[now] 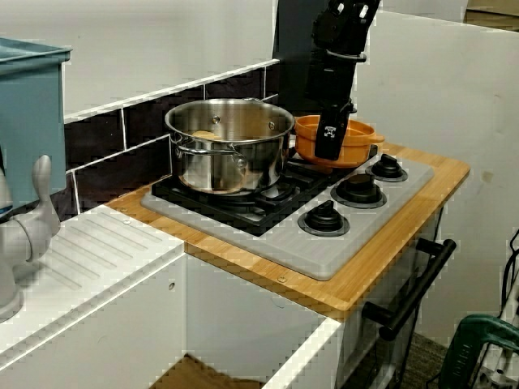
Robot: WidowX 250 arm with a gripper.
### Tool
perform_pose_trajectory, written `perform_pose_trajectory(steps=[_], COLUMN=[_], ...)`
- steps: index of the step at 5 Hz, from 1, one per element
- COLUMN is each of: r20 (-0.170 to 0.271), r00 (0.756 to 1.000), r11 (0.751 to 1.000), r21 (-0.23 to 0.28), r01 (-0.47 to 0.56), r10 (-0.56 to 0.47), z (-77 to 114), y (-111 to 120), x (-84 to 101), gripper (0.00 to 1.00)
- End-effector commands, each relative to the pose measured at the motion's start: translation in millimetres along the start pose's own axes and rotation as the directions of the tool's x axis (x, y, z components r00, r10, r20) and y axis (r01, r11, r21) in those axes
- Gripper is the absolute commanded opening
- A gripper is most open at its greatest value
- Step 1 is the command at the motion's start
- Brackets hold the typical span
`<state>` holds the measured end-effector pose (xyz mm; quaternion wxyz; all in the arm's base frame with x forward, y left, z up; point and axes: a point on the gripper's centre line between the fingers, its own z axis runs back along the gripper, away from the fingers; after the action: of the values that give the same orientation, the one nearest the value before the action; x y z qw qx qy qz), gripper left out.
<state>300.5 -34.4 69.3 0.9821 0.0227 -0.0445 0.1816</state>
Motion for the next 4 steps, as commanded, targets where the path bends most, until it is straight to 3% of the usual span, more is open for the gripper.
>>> perform_pose_trajectory(steps=[1, 3, 4], r20=[0.027, 0.04, 0.065], r00=[1.0, 0.999, 0.998], r11=[0.994, 0.979, 0.979], r21=[-0.109, -0.203, -0.203], r01=[-0.009, -0.001, 0.009], r10=[0.012, 0.009, 0.004], z=[33.3, 52.7, 46.7], y=[-11, -38, -53], x=[17.7, 26.1, 28.8], gripper=[0.0, 0.0, 0.0])
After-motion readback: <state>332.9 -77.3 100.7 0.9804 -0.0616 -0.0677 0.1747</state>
